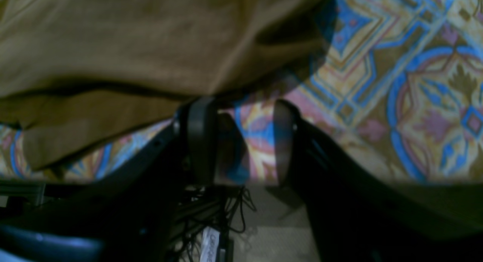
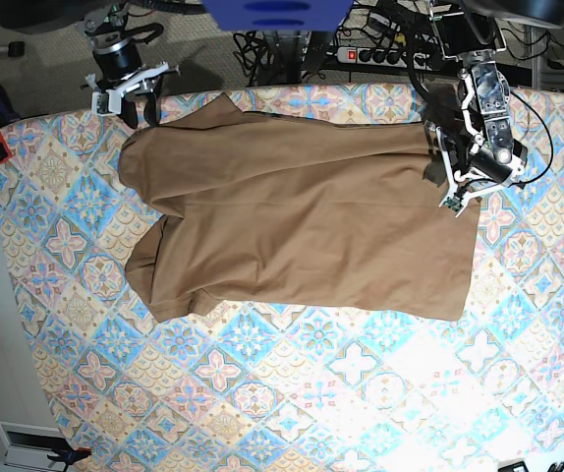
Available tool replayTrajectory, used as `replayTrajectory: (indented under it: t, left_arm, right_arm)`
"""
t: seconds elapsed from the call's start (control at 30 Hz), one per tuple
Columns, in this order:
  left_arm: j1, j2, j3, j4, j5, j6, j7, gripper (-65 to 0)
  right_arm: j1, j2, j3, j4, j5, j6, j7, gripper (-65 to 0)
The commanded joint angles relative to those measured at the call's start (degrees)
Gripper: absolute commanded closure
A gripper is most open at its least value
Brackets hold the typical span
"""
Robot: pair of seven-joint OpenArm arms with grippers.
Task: Layout the t-shirt on the table in an organized manner, then fold the t-shirt properly
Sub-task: 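Regrasp the shirt corner with the right gripper and tug it outward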
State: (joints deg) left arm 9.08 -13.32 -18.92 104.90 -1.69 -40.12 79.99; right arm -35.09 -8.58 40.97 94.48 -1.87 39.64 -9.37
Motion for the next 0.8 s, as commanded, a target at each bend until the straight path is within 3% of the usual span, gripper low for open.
replayTrajectory:
  t: [0.0, 0.13, 0.47, 0.7, 0.77]
  left_arm:
    - [-0.51, -0.61, -0.29, 1.08, 0.16, 0.12, 0.01, 0.0]
    - [-0.51, -0.52, -0.29, 1.08, 0.16, 0.12, 0.01, 0.0]
    - [-0.51, -0.52, -0.29, 1.08, 0.16, 0.12, 0.01, 0.0]
    - [-0.51, -0.61, -0.38, 1.08, 0.16, 0.12, 0.01, 0.0]
    - [-0.51, -0.61, -0.38, 1.08, 0.16, 0.12, 0.01, 0.0]
  right_arm:
    - [-0.56, 0.1, 0.04, 0.07, 0.86, 0.36, 1.23, -23.2]
    - [-0.29, 0.1, -0.22, -0.45, 0.77, 0.36, 1.23, -23.2]
    - [-0.29, 0.1, -7.96, -0.37, 0.68, 0.36, 1.06, -23.2]
    - [-0.29, 0.1, -8.31, -0.37, 0.68, 0.36, 0.88, -23.1]
    - [-0.29, 0.1, -8.31, -0.37, 0.68, 0.36, 0.88, -20.0]
